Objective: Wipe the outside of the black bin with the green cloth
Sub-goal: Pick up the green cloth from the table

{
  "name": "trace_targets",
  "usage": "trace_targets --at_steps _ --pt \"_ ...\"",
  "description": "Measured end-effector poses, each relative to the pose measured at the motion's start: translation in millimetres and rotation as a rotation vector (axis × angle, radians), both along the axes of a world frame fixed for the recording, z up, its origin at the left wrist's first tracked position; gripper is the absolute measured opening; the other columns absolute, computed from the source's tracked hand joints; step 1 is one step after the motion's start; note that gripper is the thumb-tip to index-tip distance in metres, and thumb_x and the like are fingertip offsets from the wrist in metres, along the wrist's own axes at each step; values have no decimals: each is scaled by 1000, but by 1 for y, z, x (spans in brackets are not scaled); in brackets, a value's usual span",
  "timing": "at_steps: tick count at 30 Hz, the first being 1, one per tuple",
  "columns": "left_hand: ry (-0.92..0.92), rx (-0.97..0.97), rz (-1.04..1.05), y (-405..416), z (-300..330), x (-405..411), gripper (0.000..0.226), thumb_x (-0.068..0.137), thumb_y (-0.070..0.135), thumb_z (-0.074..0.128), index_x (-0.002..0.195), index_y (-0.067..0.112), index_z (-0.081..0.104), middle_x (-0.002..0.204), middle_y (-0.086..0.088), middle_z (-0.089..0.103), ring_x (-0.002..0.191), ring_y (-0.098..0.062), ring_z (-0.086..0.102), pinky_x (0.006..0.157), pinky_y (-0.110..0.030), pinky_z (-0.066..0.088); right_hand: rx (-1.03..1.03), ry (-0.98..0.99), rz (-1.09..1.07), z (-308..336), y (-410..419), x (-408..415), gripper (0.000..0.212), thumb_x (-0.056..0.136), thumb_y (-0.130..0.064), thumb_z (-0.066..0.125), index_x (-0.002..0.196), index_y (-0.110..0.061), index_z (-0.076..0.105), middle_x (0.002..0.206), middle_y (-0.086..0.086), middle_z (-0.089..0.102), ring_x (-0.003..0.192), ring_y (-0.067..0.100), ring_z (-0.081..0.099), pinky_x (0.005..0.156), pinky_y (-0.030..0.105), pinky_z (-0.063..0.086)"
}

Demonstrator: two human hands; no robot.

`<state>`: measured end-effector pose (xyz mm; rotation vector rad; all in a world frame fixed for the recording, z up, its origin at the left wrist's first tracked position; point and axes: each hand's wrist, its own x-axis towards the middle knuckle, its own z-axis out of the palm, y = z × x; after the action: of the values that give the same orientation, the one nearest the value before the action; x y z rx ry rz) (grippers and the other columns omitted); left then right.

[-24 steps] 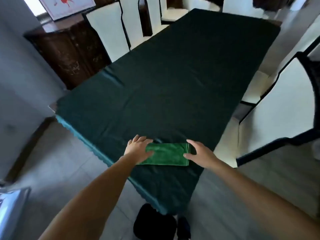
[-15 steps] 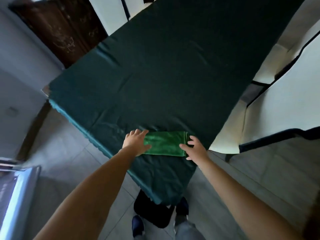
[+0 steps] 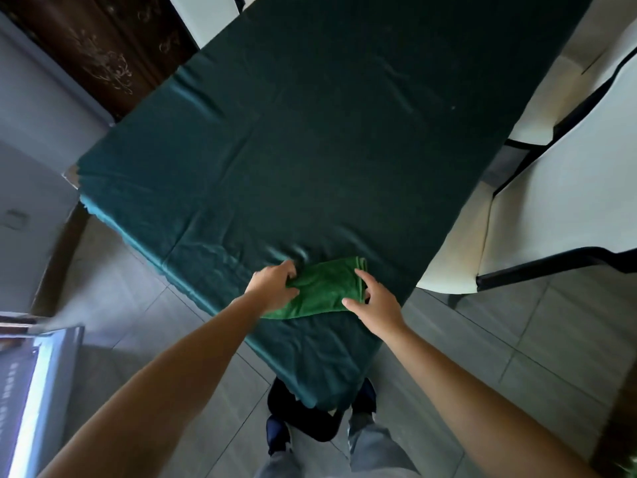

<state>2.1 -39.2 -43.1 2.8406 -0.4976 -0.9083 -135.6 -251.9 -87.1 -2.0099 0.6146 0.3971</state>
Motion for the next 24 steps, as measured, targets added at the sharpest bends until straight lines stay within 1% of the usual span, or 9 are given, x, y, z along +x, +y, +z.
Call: trace_targets --at_steps 2,3,7,11,14,17,19,21,24 --pt "138 -76 80 6 4 -1 45 87 36 72 128 22 59 116 -1 65 105 -23 62 85 -30 47 -35 8 -17 0 3 1 79 89 -47 72 157 -32 36 134 3 59 124 23 59 99 37 49" --pt "201 -106 87 10 7 -2 43 87 36 72 127 20 62 116 0 66 105 -21 63 86 -31 48 -32 14 -41 2 5 1 79 89 -46 72 158 -28 36 138 4 58 126 22 58 101 37 48" --pt "371 -224 98 21 32 -19 10 92 31 68 99 24 71 92 5 70 83 -12 67 72 -24 50 -40 -15 -82 8 15 -2 79 92 -44 69 159 -27 32 131 2 57 115 16 59 91 31 45" --pt "367 -491 247 35 68 -51 10 91 25 73 98 19 75 91 -4 76 88 -21 73 87 -41 58 -2 -58 -49 29 31 -10 70 92 -54 67 154 -35 40 133 -1 57 105 13 62 89 30 49" --pt "353 -757 359 52 100 -76 8 91 17 74 98 13 76 95 -15 75 90 -29 73 90 -48 55 115 -112 -19 62 50 -26 54 94 -58 64 144 -43 53 140 -8 58 119 10 62 101 29 47" --pt "341 -963 404 77 129 -100 13 93 12 71 104 9 76 100 -17 75 99 -37 71 91 -46 57 253 -233 -86 104 78 -45 31 94 -55 65 125 -51 66 131 -20 66 123 2 61 113 36 45" --pt "337 -1054 387 96 142 -114 15 94 10 68 108 7 75 104 -16 76 101 -36 71 92 -42 58 334 -306 -104 132 100 -62 34 90 -58 66 123 -48 69 129 -20 68 123 0 62 113 37 46" --pt "354 -1126 346 118 150 -127 19 95 10 67 113 6 73 109 -15 75 104 -33 71 94 -41 57 366 -338 -78 156 127 -80 47 86 -58 68 131 -44 64 131 -18 68 125 0 61 111 35 47" --pt "371 -1247 308 150 154 -143 24 94 9 66 117 3 71 115 -19 72 108 -33 70 93 -38 56 379 -426 -98 178 171 -108 52 90 -37 77 139 -35 58 131 -10 69 125 8 64 105 34 51"
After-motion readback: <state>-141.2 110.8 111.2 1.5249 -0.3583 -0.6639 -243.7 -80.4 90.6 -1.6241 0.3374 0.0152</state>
